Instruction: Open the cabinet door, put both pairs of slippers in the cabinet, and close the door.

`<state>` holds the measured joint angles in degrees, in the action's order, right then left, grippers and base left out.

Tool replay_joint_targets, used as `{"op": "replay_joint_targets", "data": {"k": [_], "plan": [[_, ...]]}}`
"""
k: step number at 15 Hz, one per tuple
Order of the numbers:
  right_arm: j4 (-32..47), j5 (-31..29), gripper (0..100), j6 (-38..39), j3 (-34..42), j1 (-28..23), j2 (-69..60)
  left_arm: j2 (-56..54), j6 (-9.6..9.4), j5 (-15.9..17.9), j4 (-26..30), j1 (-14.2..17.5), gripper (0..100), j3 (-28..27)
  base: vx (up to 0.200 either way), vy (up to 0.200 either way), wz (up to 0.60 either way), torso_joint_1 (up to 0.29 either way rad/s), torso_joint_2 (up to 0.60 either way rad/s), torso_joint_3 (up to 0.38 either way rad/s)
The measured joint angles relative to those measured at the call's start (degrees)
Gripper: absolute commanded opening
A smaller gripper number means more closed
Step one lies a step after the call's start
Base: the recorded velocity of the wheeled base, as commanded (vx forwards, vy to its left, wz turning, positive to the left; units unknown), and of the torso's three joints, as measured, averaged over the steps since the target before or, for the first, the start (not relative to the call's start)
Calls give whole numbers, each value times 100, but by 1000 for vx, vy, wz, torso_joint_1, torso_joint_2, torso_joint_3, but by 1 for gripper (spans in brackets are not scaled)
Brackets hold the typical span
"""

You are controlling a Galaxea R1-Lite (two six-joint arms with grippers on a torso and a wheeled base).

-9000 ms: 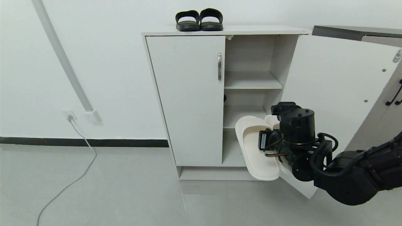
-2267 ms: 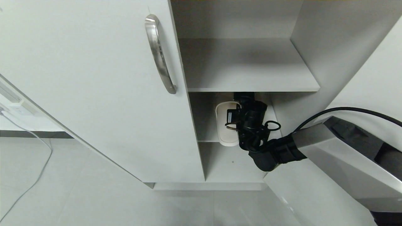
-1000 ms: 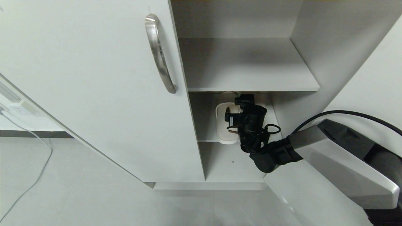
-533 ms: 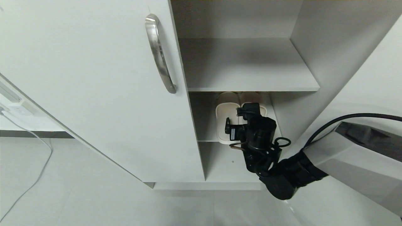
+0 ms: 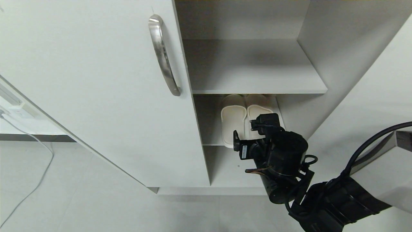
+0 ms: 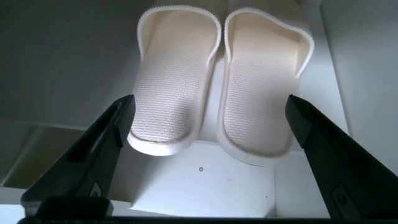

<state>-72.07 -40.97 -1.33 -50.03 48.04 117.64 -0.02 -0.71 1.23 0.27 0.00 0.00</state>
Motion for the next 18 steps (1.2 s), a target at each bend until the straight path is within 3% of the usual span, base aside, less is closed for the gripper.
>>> {"op": "replay_joint_targets", "data": {"k": [5,18], "plan": [[9,2,100,2,12,18,-55,2,0,0,-2,0,0,0,-200,0,0,-1,4,2],[11,2,100,2,1,41,-69,2,-18,10,0,0,0,0,0,0,0,0,0,0]]}}
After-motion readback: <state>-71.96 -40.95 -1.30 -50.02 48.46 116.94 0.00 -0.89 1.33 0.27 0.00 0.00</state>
